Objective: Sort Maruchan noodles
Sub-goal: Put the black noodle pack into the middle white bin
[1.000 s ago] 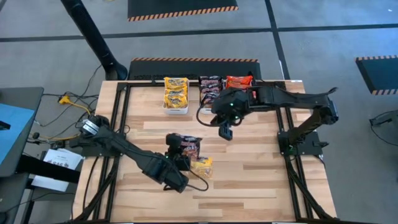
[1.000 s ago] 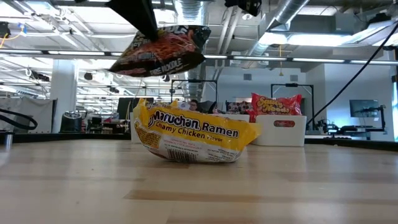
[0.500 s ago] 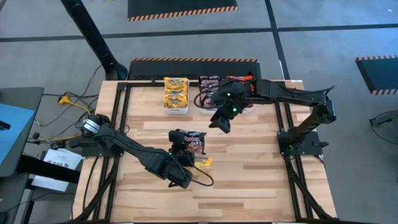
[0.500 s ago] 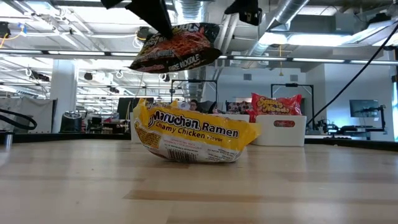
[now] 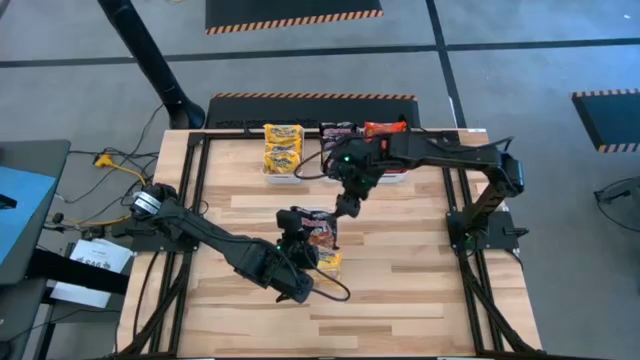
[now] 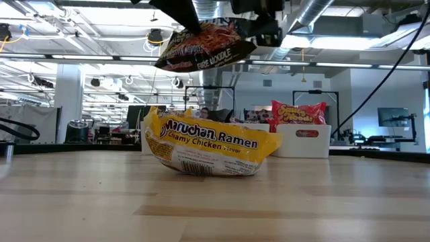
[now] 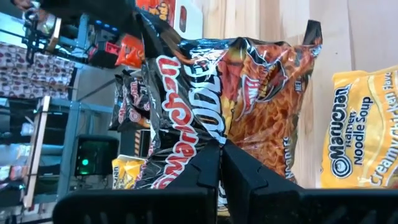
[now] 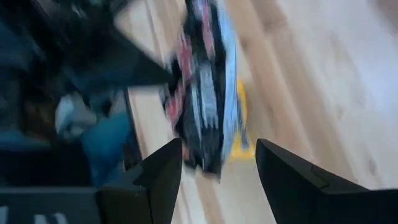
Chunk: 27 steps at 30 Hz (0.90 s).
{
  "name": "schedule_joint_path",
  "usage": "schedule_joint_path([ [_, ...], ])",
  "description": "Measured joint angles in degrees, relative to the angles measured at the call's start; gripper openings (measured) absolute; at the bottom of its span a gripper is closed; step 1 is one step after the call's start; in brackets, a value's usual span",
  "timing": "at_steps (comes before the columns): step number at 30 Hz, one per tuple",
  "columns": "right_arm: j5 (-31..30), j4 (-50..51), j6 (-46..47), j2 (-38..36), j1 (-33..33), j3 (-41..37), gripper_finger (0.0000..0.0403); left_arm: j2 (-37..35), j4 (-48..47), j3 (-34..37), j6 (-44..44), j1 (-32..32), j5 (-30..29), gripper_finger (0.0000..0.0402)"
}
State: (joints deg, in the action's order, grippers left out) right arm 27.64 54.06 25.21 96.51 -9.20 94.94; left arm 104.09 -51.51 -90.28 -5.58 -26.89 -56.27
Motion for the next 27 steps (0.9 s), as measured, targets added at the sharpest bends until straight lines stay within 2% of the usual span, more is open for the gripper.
schedule_joint_path([
  [6, 2.4, -0.9, 0.0, 2.2, 0.6, 0.0, 0.023, 0.0, 0.7, 0.0, 0.2, 0.0, 0.0, 0.0],
  [19, 1.9, -2.3, -0.1, 6.4, 3.7, -0.1, 0.0225, 0.0, 3.1, 0.0, 0.9, 1.4, 0.0, 0.0],
  [23, -0.3, -1.5, -0.2, 6.9, 4.3, 0.0, 0.0188, 0.0, 3.7, 0.0, 0.9, 1.5, 0.0, 0.0],
  [27, -0.6, -2.2, -0.2, 7.2, 4.7, 0.0, 0.0112, 0.0, 4.5, 0.0, 1.4, 1.5, 0.0, 0.0],
])
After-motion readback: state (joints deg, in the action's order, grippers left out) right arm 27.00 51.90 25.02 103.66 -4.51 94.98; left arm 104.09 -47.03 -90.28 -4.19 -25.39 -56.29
